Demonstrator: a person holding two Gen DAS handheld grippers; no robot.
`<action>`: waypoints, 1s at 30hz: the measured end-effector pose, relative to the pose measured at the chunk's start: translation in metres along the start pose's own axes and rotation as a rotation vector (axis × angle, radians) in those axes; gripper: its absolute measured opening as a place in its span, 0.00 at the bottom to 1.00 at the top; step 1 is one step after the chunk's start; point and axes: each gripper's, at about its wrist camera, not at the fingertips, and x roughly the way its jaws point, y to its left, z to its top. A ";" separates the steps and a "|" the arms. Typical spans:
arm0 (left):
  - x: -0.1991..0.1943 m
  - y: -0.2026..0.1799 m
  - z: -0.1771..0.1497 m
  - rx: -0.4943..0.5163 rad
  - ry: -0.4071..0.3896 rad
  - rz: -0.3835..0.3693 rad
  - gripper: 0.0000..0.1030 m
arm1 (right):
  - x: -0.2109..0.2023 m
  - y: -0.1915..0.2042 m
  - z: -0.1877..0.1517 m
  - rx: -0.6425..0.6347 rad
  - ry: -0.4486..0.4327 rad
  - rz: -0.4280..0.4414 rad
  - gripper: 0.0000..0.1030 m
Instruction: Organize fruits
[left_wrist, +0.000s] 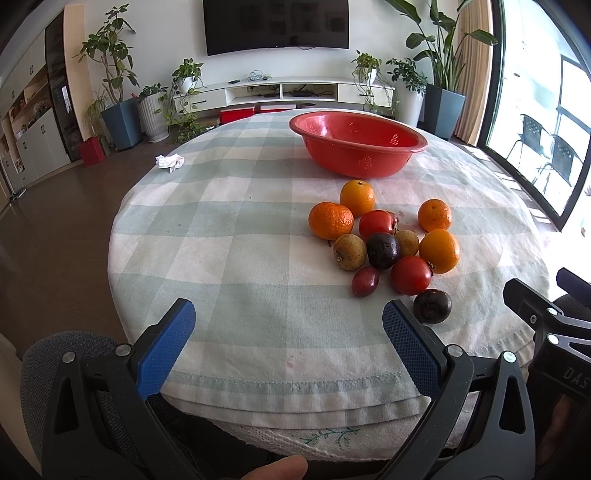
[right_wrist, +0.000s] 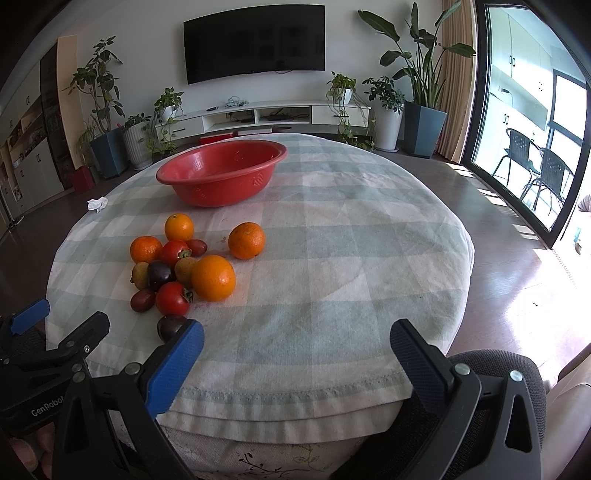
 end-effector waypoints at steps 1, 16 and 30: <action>-0.001 0.003 0.000 -0.012 -0.004 -0.024 1.00 | 0.000 0.000 0.000 0.000 -0.001 0.002 1.00; 0.009 0.038 -0.001 -0.029 0.088 -0.221 1.00 | -0.004 0.030 -0.005 -0.094 -0.015 0.243 0.90; 0.007 0.052 0.004 -0.038 0.066 -0.269 1.00 | 0.033 0.060 -0.005 -0.173 0.122 0.283 0.61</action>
